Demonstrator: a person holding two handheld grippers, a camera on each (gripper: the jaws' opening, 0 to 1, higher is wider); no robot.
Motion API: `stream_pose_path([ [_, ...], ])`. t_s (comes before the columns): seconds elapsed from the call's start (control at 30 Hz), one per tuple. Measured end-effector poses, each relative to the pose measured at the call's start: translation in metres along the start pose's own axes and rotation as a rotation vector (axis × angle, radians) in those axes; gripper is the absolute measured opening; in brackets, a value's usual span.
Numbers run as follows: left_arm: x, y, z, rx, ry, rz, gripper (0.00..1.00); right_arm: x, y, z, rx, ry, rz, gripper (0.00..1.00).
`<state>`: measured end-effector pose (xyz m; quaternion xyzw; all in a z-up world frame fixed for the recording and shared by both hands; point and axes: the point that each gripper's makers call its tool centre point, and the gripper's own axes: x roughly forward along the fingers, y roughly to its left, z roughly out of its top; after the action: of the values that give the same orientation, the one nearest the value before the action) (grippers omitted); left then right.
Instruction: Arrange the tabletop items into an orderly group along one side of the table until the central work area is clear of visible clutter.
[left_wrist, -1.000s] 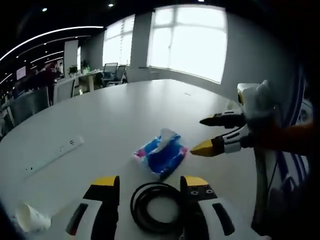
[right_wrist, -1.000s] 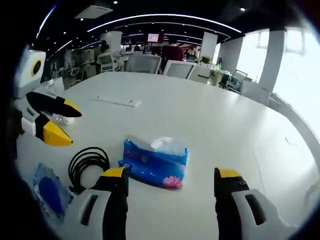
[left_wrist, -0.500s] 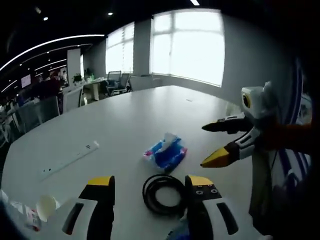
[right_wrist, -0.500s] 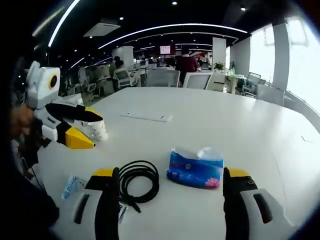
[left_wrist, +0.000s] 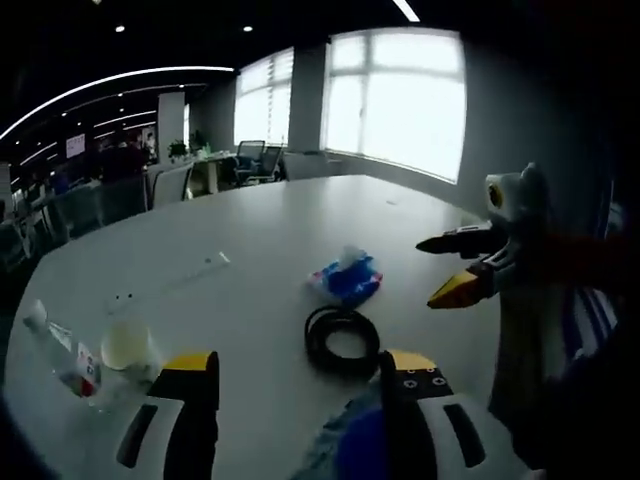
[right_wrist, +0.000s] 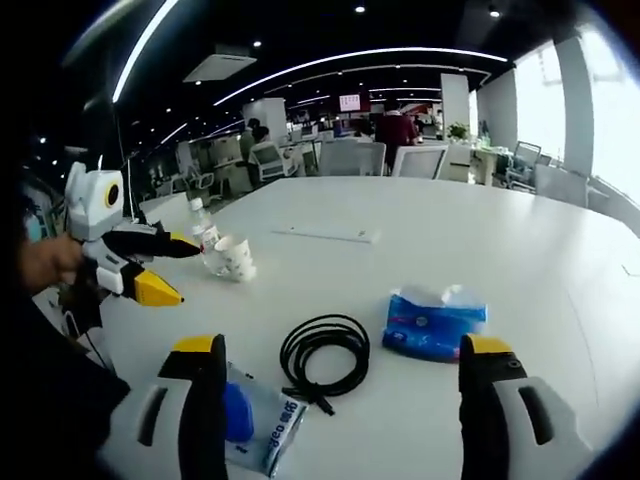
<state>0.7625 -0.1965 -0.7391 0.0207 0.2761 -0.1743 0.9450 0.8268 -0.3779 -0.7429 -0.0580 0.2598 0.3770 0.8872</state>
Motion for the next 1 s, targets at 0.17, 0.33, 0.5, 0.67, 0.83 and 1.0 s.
stream_pose_path([
  [0.17,-0.021,0.007,-0.027,-0.023,0.030,0.031,0.68,-0.005,0.014,-0.008,-0.021,0.015,0.013,0.96],
  [0.33,-0.039,0.011,-0.059,-0.063,0.068,0.060,0.72,-0.012,0.025,-0.020,-0.014,0.031,0.029,0.97],
  [0.5,-0.046,0.010,-0.071,-0.077,0.069,0.068,0.75,-0.012,0.032,-0.035,-0.001,0.056,0.041,0.97],
  [0.67,-0.045,-0.002,-0.082,-0.070,0.089,0.049,0.78,-0.010,0.043,-0.045,-0.002,0.075,0.061,0.95],
  [0.83,-0.045,-0.007,-0.096,-0.074,0.098,0.046,0.80,-0.007,0.054,-0.061,-0.001,0.115,0.081,0.87],
  [1.0,-0.048,-0.017,-0.110,-0.078,0.121,0.041,0.81,-0.003,0.064,-0.084,-0.040,0.168,0.093,0.76],
])
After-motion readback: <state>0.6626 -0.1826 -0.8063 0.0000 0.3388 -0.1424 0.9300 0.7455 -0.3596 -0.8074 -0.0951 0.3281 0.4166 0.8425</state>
